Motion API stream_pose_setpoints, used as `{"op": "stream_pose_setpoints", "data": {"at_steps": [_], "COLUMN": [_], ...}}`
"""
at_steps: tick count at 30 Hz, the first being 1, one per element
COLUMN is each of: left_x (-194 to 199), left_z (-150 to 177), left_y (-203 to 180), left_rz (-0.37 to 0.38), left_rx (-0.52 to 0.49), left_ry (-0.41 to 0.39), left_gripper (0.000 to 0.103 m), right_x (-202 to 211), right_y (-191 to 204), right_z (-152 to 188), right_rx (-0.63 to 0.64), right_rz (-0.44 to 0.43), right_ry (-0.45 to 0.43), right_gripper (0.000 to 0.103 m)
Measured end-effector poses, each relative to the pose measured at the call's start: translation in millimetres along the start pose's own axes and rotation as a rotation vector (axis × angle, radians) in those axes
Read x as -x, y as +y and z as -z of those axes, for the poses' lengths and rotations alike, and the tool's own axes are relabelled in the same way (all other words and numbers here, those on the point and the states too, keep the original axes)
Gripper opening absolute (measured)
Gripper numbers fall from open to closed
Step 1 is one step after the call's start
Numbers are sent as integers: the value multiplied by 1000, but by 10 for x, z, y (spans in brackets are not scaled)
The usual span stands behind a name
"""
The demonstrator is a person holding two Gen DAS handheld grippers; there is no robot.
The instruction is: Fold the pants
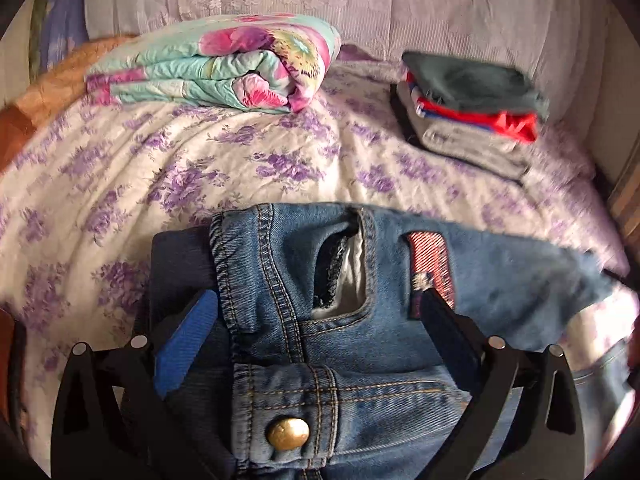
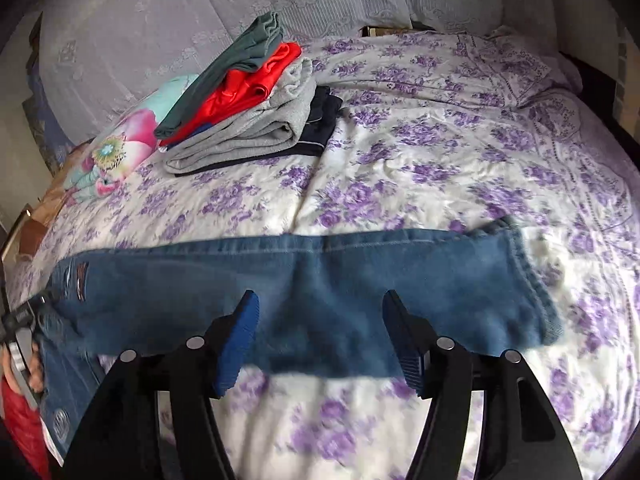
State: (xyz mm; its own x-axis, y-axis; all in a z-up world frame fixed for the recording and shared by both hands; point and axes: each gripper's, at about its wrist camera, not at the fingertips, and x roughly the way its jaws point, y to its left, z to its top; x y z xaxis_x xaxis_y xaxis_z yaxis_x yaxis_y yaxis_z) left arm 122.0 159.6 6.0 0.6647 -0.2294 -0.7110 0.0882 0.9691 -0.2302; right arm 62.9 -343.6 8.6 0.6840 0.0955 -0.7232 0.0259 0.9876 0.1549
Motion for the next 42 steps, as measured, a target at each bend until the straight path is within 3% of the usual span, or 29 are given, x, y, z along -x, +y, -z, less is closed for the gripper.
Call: {"op": "stream_pose_setpoints", "data": {"at_steps": [3, 6, 11, 15, 17, 19, 21, 23, 27, 30, 33, 34, 35, 37, 38, 39, 42], "left_x": [108, 170, 151, -223, -382, -461, -448, -455, -460, -387, -350, -369, -372, -363, -352, -330, -201], "left_z": [-88, -187, -408, -382, -350, -355, -386, -420, -417, -411, -402, -402, -397, -389, -392, -390, -397], "left_y": [251, 438, 795, 888, 757, 612, 562, 628, 820, 748, 744, 772, 798, 811, 791, 782, 665], "left_rz": [160, 231, 47, 127, 119, 107, 131, 137, 224, 208, 208, 224, 234, 236, 225, 213, 153], "left_rx": [150, 240, 227, 228, 142, 44, 12, 34, 114, 76, 67, 81, 91, 92, 83, 74, 24], "left_ry": [44, 95, 93, 186, 207, 190, 156, 125, 95, 56, 46, 51, 54, 52, 47, 41, 1], "left_gripper": [98, 98, 98, 98, 98, 97, 93, 70, 64, 64, 64, 64, 64, 63, 63, 63, 63], "right_x": [213, 291, 258, 28, -106, -218, -366, -507, -791, -1060, -1386, -1429, -1394, -1322, -1269, -1198, -784], "right_y": [-267, -565, -524, -108, 120, 308, 483, 657, 980, 1099, 1130, 1139, 1145, 1146, 1138, 1133, 1219], "right_z": [111, 89, 5, -113, -193, -277, -382, -477, -686, -806, -701, -624, -575, -554, -558, -558, -448], "right_rx": [17, -62, -107, 12, 87, 141, 197, 282, 454, 546, 552, 561, 577, 574, 559, 544, 584], "right_rz": [49, 9, -181, -263, -283, -302, -348, -362, -305, -244, -320, -312, -305, -297, -269, -245, -191], "right_ry": [-7, -15, -47, 5, 27, 41, 66, 64, 73, 92, 234, 233, 191, 173, 162, 156, 69], "right_gripper": [67, 67, 67, 69, 69, 73, 80, 84, 84, 84, 82, 82, 79, 52, 19, 8, 6]}}
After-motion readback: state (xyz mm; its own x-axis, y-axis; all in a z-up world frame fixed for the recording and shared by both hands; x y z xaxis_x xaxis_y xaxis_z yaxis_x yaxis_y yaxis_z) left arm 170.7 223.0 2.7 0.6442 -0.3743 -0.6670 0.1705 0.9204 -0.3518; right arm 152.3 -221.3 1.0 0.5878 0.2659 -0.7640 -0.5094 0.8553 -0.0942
